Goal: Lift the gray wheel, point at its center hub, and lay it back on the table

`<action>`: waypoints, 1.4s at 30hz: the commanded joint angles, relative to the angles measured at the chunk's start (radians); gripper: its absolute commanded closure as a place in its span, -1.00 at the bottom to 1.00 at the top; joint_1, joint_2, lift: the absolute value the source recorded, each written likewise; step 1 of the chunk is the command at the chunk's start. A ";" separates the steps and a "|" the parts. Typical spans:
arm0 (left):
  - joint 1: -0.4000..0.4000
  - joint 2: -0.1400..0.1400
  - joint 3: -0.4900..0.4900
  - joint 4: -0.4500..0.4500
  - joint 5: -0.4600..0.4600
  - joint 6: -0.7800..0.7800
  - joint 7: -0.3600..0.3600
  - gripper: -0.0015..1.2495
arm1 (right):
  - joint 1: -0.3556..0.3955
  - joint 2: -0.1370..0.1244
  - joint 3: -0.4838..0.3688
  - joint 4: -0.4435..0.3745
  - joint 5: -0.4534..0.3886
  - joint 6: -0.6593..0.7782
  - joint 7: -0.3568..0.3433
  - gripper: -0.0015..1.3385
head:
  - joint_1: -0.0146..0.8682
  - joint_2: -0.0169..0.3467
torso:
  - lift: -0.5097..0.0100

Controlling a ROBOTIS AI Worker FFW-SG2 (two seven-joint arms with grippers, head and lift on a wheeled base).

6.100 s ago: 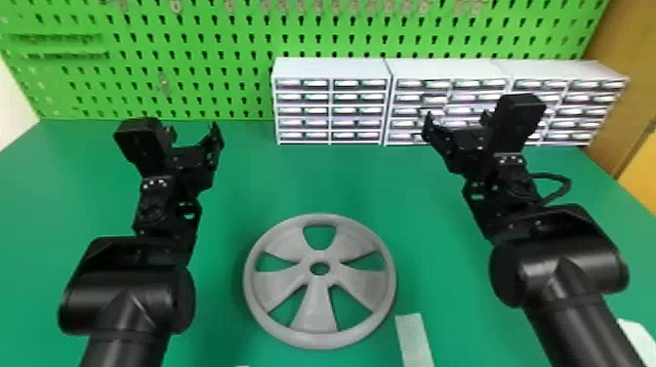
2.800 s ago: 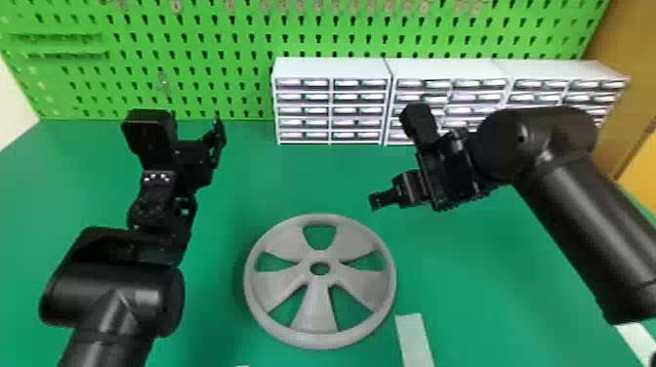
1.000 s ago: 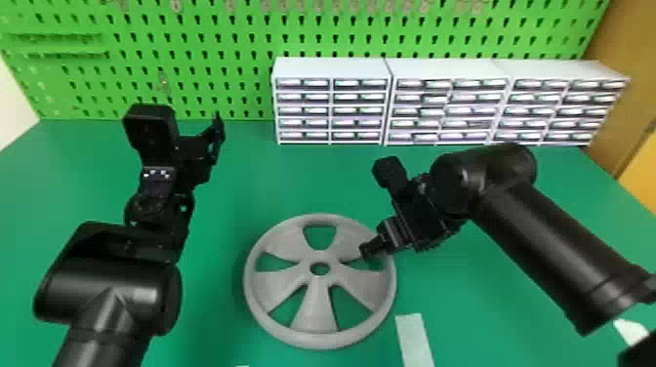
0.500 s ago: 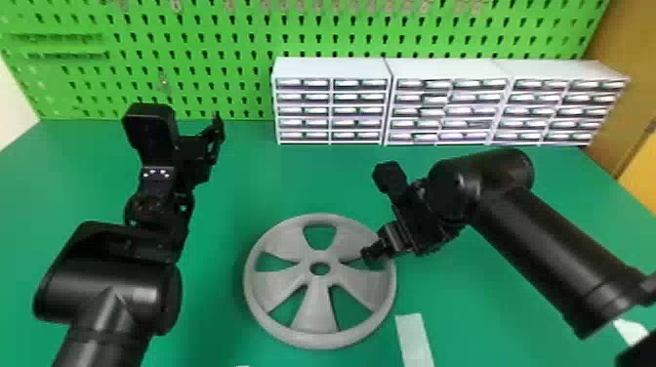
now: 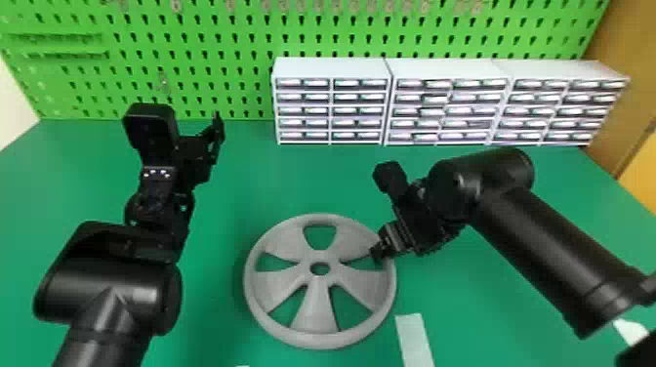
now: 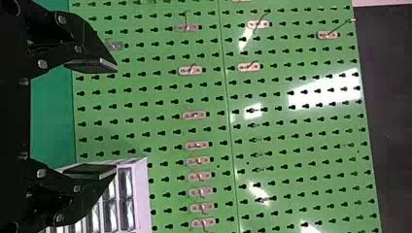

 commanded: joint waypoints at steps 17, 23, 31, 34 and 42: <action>0.002 0.000 0.000 0.000 0.000 0.000 0.002 -0.18 | -0.010 0.003 0.013 -0.002 0.021 0.006 0.000 0.65 | 0.60 -0.64 | 0.59; 0.002 0.000 0.000 0.001 0.000 0.000 0.002 -0.18 | -0.011 0.003 0.010 -0.002 0.021 0.005 0.000 0.65 | 0.60 -0.64 | 0.59; 0.002 0.000 0.000 0.000 0.000 0.000 0.003 -0.18 | -0.011 0.003 0.010 -0.002 0.023 0.005 0.000 0.65 | 0.60 -0.64 | 0.59; 0.002 0.000 0.000 0.001 0.000 0.000 0.003 -0.18 | -0.011 0.003 0.007 -0.002 0.023 0.000 0.000 0.65 | 0.60 -0.64 | 0.59; 0.003 0.000 0.000 0.001 0.000 0.000 0.005 -0.18 | -0.025 0.008 -0.025 -0.002 0.041 -0.005 0.000 0.71 | 0.60 -0.64 | 0.59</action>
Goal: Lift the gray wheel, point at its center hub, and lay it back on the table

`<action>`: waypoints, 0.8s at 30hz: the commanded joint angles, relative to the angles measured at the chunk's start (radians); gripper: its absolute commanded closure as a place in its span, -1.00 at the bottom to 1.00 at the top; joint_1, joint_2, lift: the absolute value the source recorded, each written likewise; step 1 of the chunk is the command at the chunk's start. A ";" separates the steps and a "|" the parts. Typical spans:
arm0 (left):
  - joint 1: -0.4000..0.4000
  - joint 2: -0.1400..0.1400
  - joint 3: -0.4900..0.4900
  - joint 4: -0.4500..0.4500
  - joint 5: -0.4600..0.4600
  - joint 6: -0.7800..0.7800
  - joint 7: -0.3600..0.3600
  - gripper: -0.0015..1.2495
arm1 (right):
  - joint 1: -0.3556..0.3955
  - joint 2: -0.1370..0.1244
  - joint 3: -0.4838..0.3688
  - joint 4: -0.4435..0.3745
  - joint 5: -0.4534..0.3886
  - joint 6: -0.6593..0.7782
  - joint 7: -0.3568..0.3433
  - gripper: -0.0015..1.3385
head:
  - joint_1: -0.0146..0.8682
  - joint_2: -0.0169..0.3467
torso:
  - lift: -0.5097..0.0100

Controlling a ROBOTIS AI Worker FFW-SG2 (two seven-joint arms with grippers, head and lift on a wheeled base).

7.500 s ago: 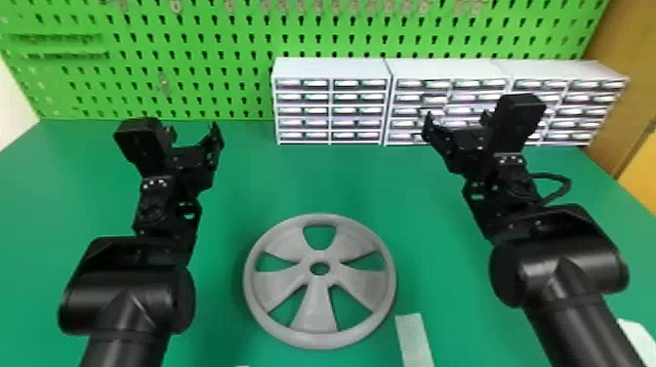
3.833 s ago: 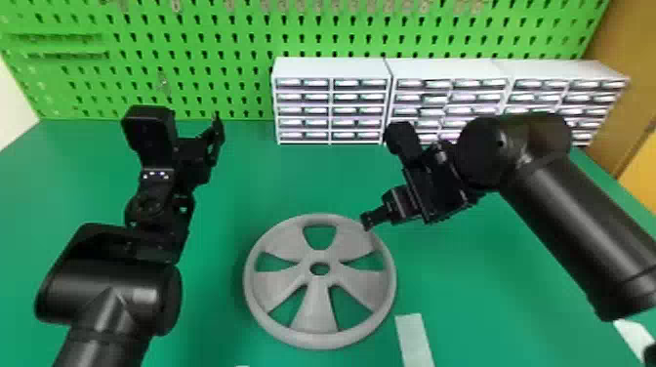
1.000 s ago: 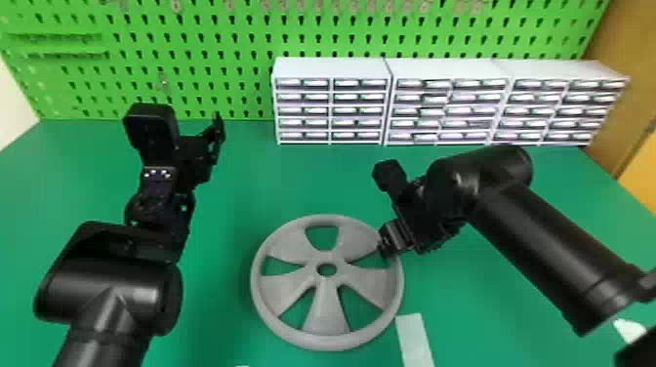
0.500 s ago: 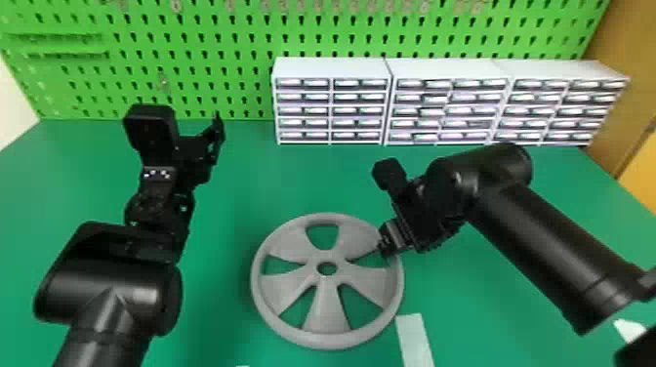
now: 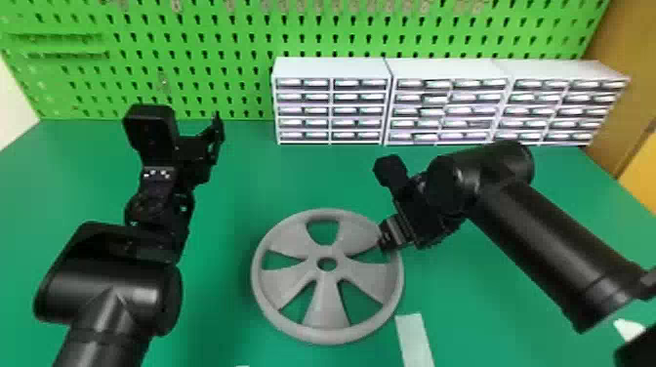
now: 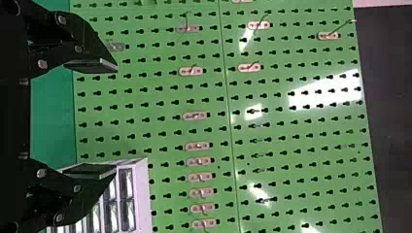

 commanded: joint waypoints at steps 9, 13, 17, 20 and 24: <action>0.003 0.000 0.002 0.000 0.000 0.000 0.000 -0.18 | -0.047 0.004 -0.034 -0.011 0.015 0.006 0.000 0.71 | 0.60 -0.64 | 0.59; 0.003 0.000 0.002 0.000 0.000 0.000 0.000 -0.18 | -0.050 0.008 -0.058 -0.020 0.022 0.001 0.000 0.72 | 0.60 -0.64 | 0.59; 0.004 0.000 0.003 0.001 0.000 0.000 0.000 -0.18 | -0.051 0.011 -0.089 -0.038 0.045 -0.006 0.000 0.72 | 0.60 -0.64 | 0.59; 0.008 0.000 0.005 0.000 0.003 0.000 0.000 -0.18 | -0.053 0.017 -0.111 -0.041 0.054 -0.025 0.000 0.72 | 0.60 -0.64 | 0.59; 0.009 0.000 0.008 -0.002 0.008 0.000 0.000 -0.18 | -0.047 0.024 -0.140 -0.046 0.068 -0.081 0.003 0.72 | 0.60 -0.64 | 0.59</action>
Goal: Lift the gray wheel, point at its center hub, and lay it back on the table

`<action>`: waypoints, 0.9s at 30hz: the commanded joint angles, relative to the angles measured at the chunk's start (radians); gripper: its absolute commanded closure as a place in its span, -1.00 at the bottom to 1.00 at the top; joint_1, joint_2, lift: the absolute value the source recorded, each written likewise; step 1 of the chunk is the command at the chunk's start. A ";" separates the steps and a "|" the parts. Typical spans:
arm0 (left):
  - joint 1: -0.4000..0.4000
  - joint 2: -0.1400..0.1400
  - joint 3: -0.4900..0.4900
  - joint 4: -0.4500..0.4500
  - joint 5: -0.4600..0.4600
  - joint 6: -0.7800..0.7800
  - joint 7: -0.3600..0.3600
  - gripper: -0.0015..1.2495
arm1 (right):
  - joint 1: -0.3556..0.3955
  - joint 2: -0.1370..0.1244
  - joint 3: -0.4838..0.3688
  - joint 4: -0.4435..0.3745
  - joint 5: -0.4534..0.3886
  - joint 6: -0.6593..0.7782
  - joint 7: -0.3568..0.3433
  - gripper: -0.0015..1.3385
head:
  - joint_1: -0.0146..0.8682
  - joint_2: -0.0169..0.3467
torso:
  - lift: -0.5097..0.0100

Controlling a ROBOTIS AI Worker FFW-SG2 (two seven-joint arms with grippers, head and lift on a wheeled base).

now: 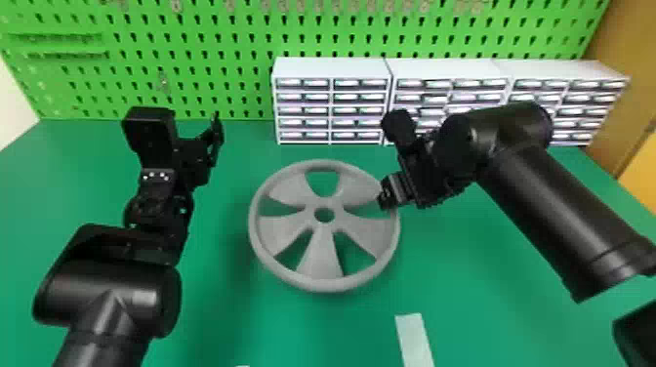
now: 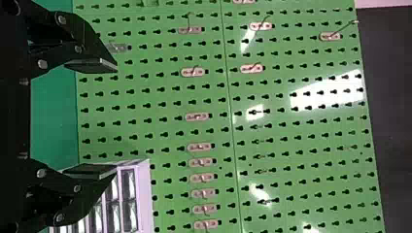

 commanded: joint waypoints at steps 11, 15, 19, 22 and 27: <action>0.010 0.000 0.006 -0.023 0.016 0.015 0.003 -0.18 | 0.062 0.026 -0.103 -0.072 0.167 -0.226 0.090 0.74 | 0.60 -0.64 | 0.59; 0.017 0.000 -0.008 -0.072 -0.005 0.046 0.041 -0.18 | 0.084 0.031 -0.143 -0.091 0.192 -0.275 0.094 0.74 | 0.60 -0.64 | 0.59; 0.027 0.000 -0.017 -0.100 0.004 0.051 0.055 -0.18 | 0.111 0.037 -0.185 -0.123 0.213 -0.336 0.100 0.74 | 0.60 -0.64 | 0.59; 0.041 0.000 -0.041 -0.132 0.005 0.058 0.084 -0.17 | 0.128 0.041 -0.202 -0.152 0.239 -0.375 0.103 0.74 | 0.60 -0.64 | 0.59; 0.056 -0.002 -0.097 -0.174 0.002 0.066 0.126 -0.17 | 0.153 0.047 -0.228 -0.196 0.273 -0.444 0.103 0.74 | 0.60 -0.64 | 0.59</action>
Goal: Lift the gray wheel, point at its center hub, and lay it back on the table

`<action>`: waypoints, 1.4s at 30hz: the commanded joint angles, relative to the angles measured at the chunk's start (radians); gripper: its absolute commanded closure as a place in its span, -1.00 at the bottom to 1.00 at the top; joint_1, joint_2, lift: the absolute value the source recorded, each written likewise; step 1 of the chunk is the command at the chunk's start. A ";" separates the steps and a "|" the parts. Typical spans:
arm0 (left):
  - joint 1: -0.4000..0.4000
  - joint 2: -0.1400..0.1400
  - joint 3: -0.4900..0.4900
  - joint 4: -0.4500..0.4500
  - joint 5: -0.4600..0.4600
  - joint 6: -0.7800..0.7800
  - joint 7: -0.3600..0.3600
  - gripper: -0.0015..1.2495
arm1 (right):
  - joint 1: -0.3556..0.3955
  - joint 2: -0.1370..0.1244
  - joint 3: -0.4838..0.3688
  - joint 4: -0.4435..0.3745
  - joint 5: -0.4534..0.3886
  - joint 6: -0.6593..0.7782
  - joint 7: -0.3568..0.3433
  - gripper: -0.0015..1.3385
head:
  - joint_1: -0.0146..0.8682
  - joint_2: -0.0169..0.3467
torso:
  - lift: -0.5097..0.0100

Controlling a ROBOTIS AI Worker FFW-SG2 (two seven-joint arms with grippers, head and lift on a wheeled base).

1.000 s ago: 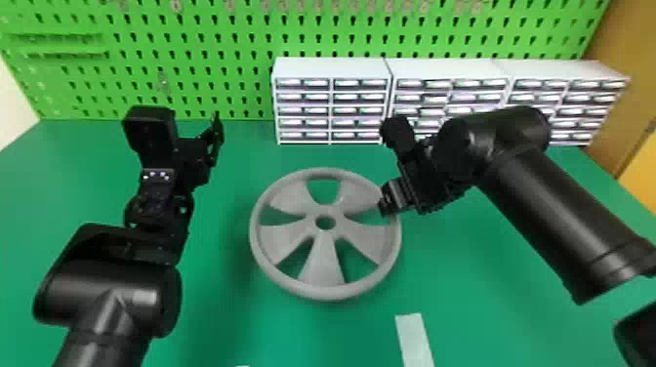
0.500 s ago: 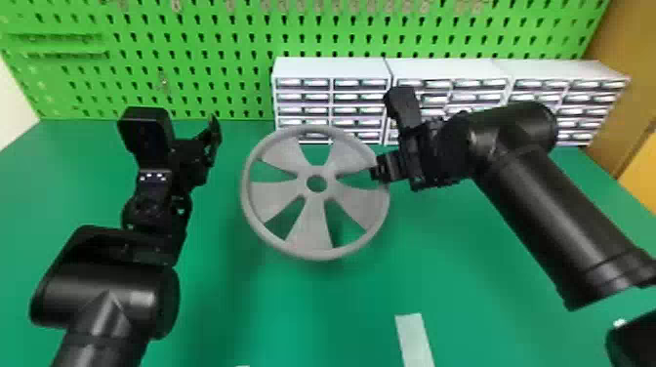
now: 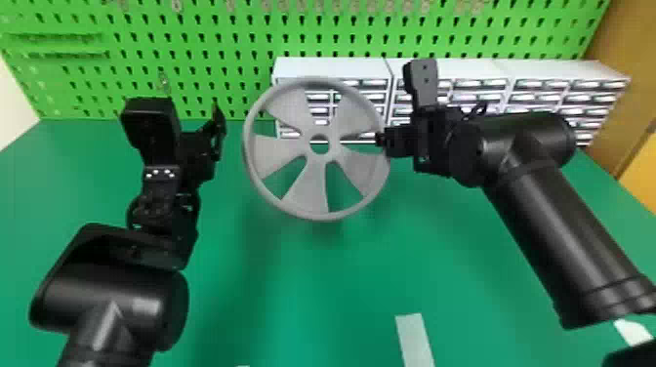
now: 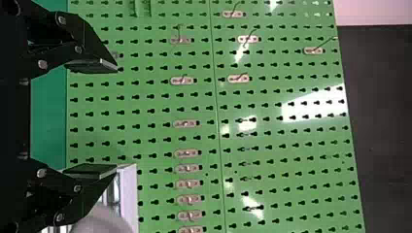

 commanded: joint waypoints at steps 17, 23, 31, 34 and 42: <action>0.034 -0.003 -0.148 -0.113 -0.015 0.038 0.027 -0.17 | 0.092 0.029 -0.061 -0.043 0.182 -0.403 -0.012 0.74 | 0.60 -0.64 | 0.59; 0.057 -0.003 -0.148 -0.144 -0.018 0.045 0.041 -0.17 | 0.115 0.036 -0.066 -0.029 0.209 -0.538 -0.054 0.74 | 0.60 -0.64 | 0.59; 0.088 -0.003 -0.146 -0.168 -0.013 0.045 0.045 -0.17 | 0.141 0.036 -0.066 -0.002 0.222 -0.697 -0.107 0.74 | 0.60 -0.64 | 0.59; 0.097 -0.003 -0.149 -0.175 -0.007 0.046 0.045 -0.17 | 0.146 0.037 -0.071 0.011 0.231 -0.751 -0.124 0.74 | 0.60 -0.64 | 0.59; 0.108 -0.006 -0.158 -0.181 -0.002 0.054 0.045 -0.17 | 0.156 0.045 -0.078 0.060 0.261 -0.903 -0.172 0.74 | 0.60 -0.64 | 0.59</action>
